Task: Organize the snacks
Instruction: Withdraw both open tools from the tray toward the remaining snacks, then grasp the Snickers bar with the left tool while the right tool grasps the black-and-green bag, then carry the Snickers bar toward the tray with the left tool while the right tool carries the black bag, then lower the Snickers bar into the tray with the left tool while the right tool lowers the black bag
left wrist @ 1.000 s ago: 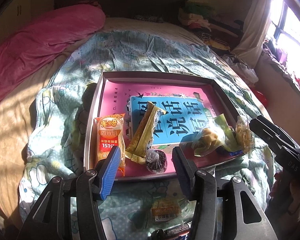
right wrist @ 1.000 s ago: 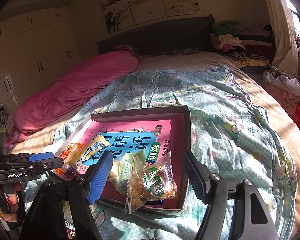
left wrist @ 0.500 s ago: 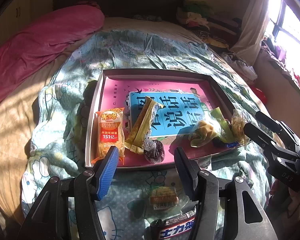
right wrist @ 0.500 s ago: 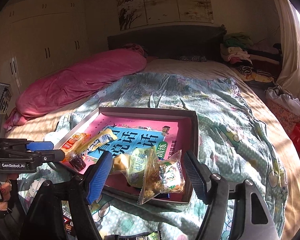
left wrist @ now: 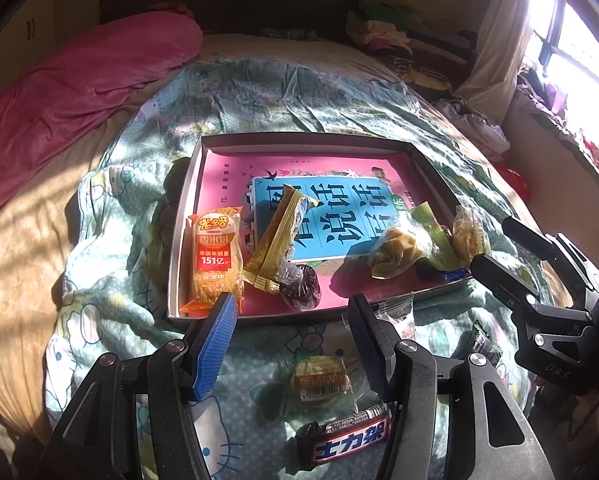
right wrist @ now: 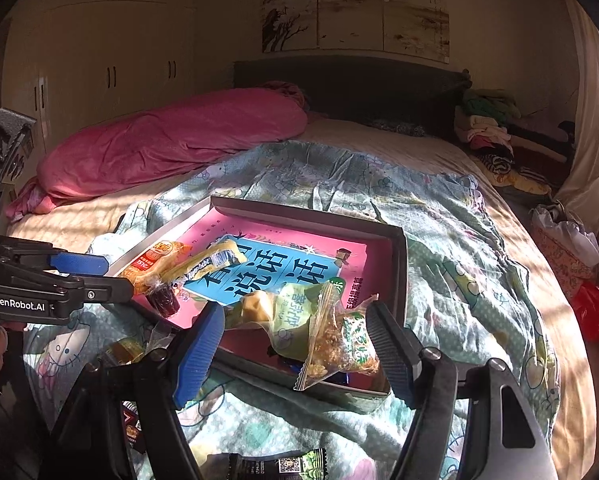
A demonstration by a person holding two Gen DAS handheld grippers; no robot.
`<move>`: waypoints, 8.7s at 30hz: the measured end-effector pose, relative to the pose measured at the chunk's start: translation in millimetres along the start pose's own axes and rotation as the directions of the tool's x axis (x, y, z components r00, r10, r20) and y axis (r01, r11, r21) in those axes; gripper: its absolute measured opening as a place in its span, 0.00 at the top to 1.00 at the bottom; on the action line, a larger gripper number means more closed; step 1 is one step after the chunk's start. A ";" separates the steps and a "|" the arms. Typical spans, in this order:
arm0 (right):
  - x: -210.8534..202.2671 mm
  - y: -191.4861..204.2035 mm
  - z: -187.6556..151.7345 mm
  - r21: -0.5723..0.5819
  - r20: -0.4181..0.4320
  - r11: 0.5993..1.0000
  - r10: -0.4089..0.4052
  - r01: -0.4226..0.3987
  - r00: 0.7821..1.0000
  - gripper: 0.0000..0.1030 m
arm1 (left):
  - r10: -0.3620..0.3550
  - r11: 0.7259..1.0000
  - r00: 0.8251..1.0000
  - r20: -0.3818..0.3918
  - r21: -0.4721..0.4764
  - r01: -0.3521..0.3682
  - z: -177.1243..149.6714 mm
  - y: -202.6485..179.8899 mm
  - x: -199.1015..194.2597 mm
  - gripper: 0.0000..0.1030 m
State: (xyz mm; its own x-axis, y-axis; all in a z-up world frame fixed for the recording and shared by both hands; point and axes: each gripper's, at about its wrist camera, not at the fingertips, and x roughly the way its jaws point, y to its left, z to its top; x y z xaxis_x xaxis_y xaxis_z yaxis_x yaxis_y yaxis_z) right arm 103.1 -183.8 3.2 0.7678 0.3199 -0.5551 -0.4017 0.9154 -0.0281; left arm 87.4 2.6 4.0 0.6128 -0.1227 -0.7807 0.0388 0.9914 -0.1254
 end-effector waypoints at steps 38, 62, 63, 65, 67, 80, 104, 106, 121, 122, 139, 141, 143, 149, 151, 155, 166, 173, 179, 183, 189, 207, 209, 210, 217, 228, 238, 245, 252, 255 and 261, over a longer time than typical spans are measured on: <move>-21.7 14.9 -21.9 0.044 -0.084 0.999 0.025 -0.022 0.996 0.29 | 0.014 0.998 0.999 -0.043 0.069 -0.011 -23.9 -17.0 -16.1 0.42; -18.3 15.5 -43.3 0.082 -0.211 0.997 0.026 -0.009 0.977 0.29 | 0.022 0.993 0.989 -0.145 0.119 -0.005 -51.3 -25.2 -1.1 0.42; -18.0 14.4 -44.5 0.088 -0.217 0.996 0.024 -0.005 0.976 0.29 | 0.021 0.993 0.989 -0.149 0.122 -0.003 -53.3 -26.0 -0.7 0.42; -16.7 11.9 -47.5 0.102 -0.235 0.995 0.019 0.005 0.972 0.29 | 0.011 0.992 0.988 -0.153 0.125 0.008 -57.4 -27.7 -1.0 0.42; -15.7 8.7 -50.6 0.123 -0.251 0.992 0.023 0.009 0.968 0.29 | 0.001 0.990 0.987 -0.162 0.136 0.022 -61.2 -30.8 -0.2 0.42; -9.5 4.2 -60.9 0.153 -0.314 0.988 0.024 0.025 0.949 0.29 | -0.021 0.978 0.982 -0.186 0.200 0.058 -73.5 -43.3 8.5 0.42; 15.9 5.6 -75.2 0.163 -0.413 0.986 0.029 0.043 0.910 0.27 | -0.066 0.934 0.981 -0.182 0.335 0.126 -78.6 -51.1 19.8 0.42; 17.3 9.5 -75.8 0.133 -0.420 0.990 0.015 0.045 0.908 0.27 | -0.080 0.932 0.980 -0.184 0.336 0.139 -78.8 -49.1 20.2 0.42; 20.9 2.7 -68.5 0.119 -0.369 0.993 0.036 0.009 0.929 0.40 | -0.109 0.927 0.974 -0.197 0.333 0.171 -88.0 -47.3 28.5 0.46; 21.2 3.4 -67.3 0.117 -0.363 0.993 0.038 0.005 0.931 0.40 | -0.109 0.927 0.975 -0.194 0.333 0.170 -88.2 -47.6 28.0 0.48; 2.4 13.1 -45.6 0.127 -0.205 0.987 0.119 -0.094 0.971 0.40 | -0.193 0.955 0.975 -0.113 0.208 0.213 -62.2 -26.7 -6.7 0.54; -0.4 11.8 -43.1 0.133 -0.185 0.987 0.120 -0.096 0.975 0.40 | -0.188 0.960 0.978 -0.091 0.195 0.202 -56.3 -23.1 -11.8 0.54; -2.1 10.6 -41.5 0.136 -0.170 0.986 0.119 -0.096 0.978 0.40 | -0.182 0.965 0.980 -0.077 0.179 0.194 -51.1 -18.5 -14.7 0.54; -3.6 8.4 -36.9 0.137 -0.146 0.986 0.111 -0.091 0.983 0.40 | -0.162 0.978 0.986 -0.040 0.126 0.166 -39.3 -1.8 -19.9 0.54; -4.1 7.4 -35.3 0.137 -0.136 0.986 0.108 -0.090 0.985 0.40 | -0.150 0.982 0.988 -0.029 0.111 0.152 -35.5 3.9 -20.4 0.54; -4.3 6.3 -32.7 0.137 -0.122 0.987 0.107 -0.090 0.987 0.40 | -0.128 0.989 0.992 -0.012 0.078 0.128 -29.0 14.2 -20.1 0.54; 0.6 -1.4 -24.6 0.152 -0.089 0.985 0.102 -0.087 0.991 0.40 | -0.081 0.995 0.997 0.008 0.055 0.080 -17.4 18.9 -13.8 0.54; 1.0 -8.2 -17.9 0.168 -0.056 0.983 0.090 -0.080 0.994 0.40 | -0.057 0.998 0.998 0.021 0.028 0.056 -5.2 24.0 -6.6 0.54; 4.0 -8.3 -14.9 0.163 -0.045 0.983 0.087 -0.079 0.995 0.40 | -0.037 0.999 0.999 0.026 0.001 0.037 5.0 26.8 5.0 0.54; 4.8 -7.7 -12.3 0.159 -0.034 0.984 0.089 -0.082 0.995 0.40 | -0.015 1.000 1.000 0.028 0.003 0.015 8.0 25.7 11.4 0.54; 5.8 -7.0 -9.1 0.154 -0.021 0.984 0.089 -0.085 0.996 0.40 | 0.028 1.000 0.999 0.029 -0.001 -0.028 11.3 27.3 22.4 0.54; 17.6 -6.8 -1.3 0.140 -0.008 0.986 0.089 -0.087 0.996 0.40 | 0.029 0.999 1.000 0.013 -0.028 -0.028 17.0 25.5 42.8 0.54; 19.0 -6.5 -0.5 0.136 -0.008 0.987 0.088 -0.086 0.996 0.40 | 0.025 0.999 1.000 0.014 -0.026 -0.025 17.8 23.2 43.6 0.54; 19.9 -6.4 -0.2 0.134 -0.009 0.987 0.089 -0.087 0.996 0.40 | 0.023 0.999 1.000 0.015 -0.025 -0.022 18.4 22.2 44.0 0.54; 30.3 -1.9 0.7 0.100 -0.023 0.991 0.088 -0.085 0.996 0.40 | 0.009 1.000 1.000 0.022 -0.018 -0.009 22.4 13.5 47.0 0.54; 46.8 18.1 -0.7 -0.006 -0.067 0.997 0.078 -0.078 0.995 0.40 | -0.006 1.000 1.000 0.021 -0.012 0.006 28.7 4.3 53.6 0.54; 58.4 26.5 -5.3 -0.050 -0.108 0.997 0.061 -0.067 0.992 0.40 | 0.000 1.000 1.000 -0.004 -0.009 0.000 27.8 1.7 61.9 0.54; 62.3 26.7 -4.6 -0.050 -0.108 0.997 0.050 -0.056 0.993 0.40 | 0.005 0.999 1.000 -0.009 -0.039 -0.006 28.1 8.0 63.4 0.54; 66.2 24.9 -2.6 -0.037 -0.106 0.998 0.049 -0.053 0.993 0.40 | 0.018 0.999 1.000 -0.023 -0.041 -0.019 30.5 7.5 63.9 0.54; 67.2 23.2 -1.4 -0.024 -0.107 0.998 0.053 -0.056 0.993 0.40 | 0.021 0.999 0.999 -0.028 -0.037 -0.022 32.4 6.4 65.2 0.54; 69.6 20.1 0.6 -0.004 -0.110 0.999 0.051 -0.052 0.993 0.40 | 0.018 0.999 0.999 -0.030 -0.047 -0.019 34.7 6.6 67.7 0.54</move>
State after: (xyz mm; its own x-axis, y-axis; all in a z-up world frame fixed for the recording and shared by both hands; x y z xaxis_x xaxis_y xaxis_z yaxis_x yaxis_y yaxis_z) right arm 148.8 -143.0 -35.5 0.6866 0.3376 -0.6438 -0.4430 0.8965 -0.0023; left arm 156.6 2.5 -28.5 0.5895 -0.1065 -0.8007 -0.0098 0.9903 -0.1389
